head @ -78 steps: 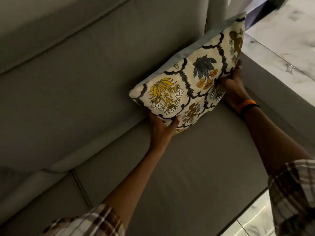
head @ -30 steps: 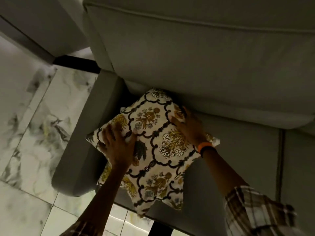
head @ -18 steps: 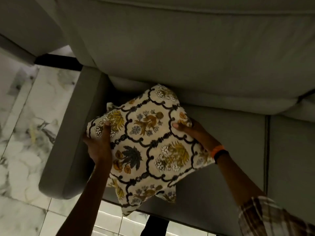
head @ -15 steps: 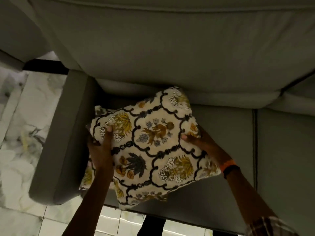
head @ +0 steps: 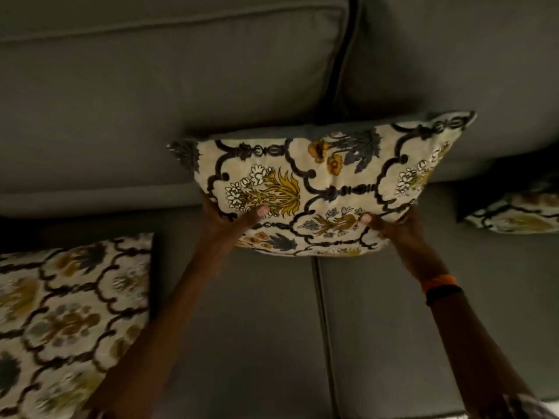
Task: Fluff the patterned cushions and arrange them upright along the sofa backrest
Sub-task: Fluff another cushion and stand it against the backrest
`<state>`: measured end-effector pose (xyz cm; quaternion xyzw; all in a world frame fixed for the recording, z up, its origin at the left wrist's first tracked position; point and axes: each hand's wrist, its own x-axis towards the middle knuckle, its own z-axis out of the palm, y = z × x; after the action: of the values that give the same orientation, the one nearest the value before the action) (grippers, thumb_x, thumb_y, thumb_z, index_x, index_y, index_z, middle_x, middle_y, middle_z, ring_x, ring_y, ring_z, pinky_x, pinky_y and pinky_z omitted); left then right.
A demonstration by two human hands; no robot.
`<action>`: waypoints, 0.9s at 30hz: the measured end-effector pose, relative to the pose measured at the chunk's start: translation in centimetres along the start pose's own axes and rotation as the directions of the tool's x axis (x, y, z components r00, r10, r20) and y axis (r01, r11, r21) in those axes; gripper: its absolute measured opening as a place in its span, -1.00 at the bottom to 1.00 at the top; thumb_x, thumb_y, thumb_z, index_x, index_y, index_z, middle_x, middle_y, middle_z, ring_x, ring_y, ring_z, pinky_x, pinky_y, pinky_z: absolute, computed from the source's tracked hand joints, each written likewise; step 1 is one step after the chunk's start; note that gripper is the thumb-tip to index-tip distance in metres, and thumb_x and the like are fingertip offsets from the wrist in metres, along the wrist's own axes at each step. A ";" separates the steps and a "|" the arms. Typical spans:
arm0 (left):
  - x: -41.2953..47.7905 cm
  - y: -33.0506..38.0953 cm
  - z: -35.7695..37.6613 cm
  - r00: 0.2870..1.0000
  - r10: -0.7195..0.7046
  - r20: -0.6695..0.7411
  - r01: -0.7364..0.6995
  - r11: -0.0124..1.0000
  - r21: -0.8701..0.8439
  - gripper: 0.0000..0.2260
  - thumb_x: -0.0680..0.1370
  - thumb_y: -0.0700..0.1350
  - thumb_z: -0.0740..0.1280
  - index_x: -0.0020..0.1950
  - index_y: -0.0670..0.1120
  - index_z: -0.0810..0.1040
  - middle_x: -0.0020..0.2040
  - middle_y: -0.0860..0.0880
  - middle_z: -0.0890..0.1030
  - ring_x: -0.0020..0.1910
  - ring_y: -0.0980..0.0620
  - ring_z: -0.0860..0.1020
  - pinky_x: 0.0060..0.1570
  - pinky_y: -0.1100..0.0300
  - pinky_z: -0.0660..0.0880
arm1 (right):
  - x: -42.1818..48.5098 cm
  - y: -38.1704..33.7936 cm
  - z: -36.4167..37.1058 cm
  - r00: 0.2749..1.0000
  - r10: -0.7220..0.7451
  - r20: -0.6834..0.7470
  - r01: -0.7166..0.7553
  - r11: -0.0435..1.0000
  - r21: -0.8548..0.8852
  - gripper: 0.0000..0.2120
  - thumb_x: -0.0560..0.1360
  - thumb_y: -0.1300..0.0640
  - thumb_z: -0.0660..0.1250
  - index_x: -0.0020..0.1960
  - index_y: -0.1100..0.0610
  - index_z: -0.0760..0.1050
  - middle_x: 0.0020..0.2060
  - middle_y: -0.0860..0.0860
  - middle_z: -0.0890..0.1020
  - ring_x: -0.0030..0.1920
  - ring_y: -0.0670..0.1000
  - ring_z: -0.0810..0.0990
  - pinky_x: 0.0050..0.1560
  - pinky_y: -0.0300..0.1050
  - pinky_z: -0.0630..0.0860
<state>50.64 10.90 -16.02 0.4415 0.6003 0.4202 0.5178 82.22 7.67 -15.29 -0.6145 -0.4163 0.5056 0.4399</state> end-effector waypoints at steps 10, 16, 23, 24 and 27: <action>1.0 -4.2 4.8 0.999 0.048 0.014 -0.049 0.997 0.054 -0.39 0.31 -0.14 0.62 0.20 0.39 0.55 0.17 0.37 0.65 0.25 0.31 0.57 0.14 0.40 0.55 | 5.0 4.2 -4.4 0.993 0.034 0.115 -0.034 0.999 -0.001 -0.36 0.35 0.23 0.67 0.34 -0.17 0.60 0.27 -0.15 0.72 0.34 -0.09 0.66 0.31 -0.11 0.64; 1.6 -4.6 4.9 0.998 -0.020 -0.063 0.021 1.000 0.007 -0.20 0.24 -0.11 0.61 0.45 -0.03 0.40 0.30 0.04 0.58 0.23 0.27 0.57 0.33 0.22 0.52 | 4.3 4.8 -2.9 0.999 0.010 0.033 -0.008 0.998 -0.061 -0.27 0.44 0.42 0.55 0.54 0.19 0.39 0.47 0.13 0.56 0.48 0.07 0.56 0.50 0.21 0.51; -0.8 -6.4 0.4 0.995 0.092 -0.045 -0.083 0.981 0.176 0.09 0.26 0.04 0.69 0.61 -0.10 0.11 0.55 -0.01 0.35 0.49 0.25 0.33 0.35 0.47 0.34 | -5.1 8.5 5.8 0.853 0.055 -0.519 -0.098 0.994 -0.054 -0.08 0.50 -0.09 0.55 0.68 0.03 0.11 0.64 0.02 0.25 0.64 -0.01 0.21 0.68 0.12 0.19; -1.6 -6.7 -1.2 0.995 0.075 -0.062 -0.056 0.965 0.255 0.13 0.25 0.15 0.66 0.63 -0.07 0.09 0.59 -0.08 0.28 0.52 0.16 0.26 0.39 0.46 0.27 | -6.5 9.1 8.3 0.834 0.076 -0.546 -0.149 0.985 -0.090 -0.04 0.45 -0.20 0.52 0.67 0.04 0.12 0.65 0.06 0.24 0.65 0.04 0.20 0.68 0.17 0.17; -3.9 -8.8 -7.3 0.993 0.102 -0.050 -0.052 0.800 0.597 0.00 0.33 0.43 0.41 0.63 0.09 0.06 0.64 -0.12 0.16 0.58 0.01 0.14 0.51 0.04 0.22 | -9.8 10.6 16.9 0.873 0.090 -0.480 -0.271 0.907 -0.323 -0.01 0.41 -0.24 0.52 0.66 0.05 0.12 0.65 0.12 0.21 0.64 0.18 0.20 0.61 0.30 0.25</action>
<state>42.88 4.55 -22.68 0.5885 0.7034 0.2490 0.3114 64.84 -2.56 -24.73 -0.8256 -0.3314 0.2969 0.3470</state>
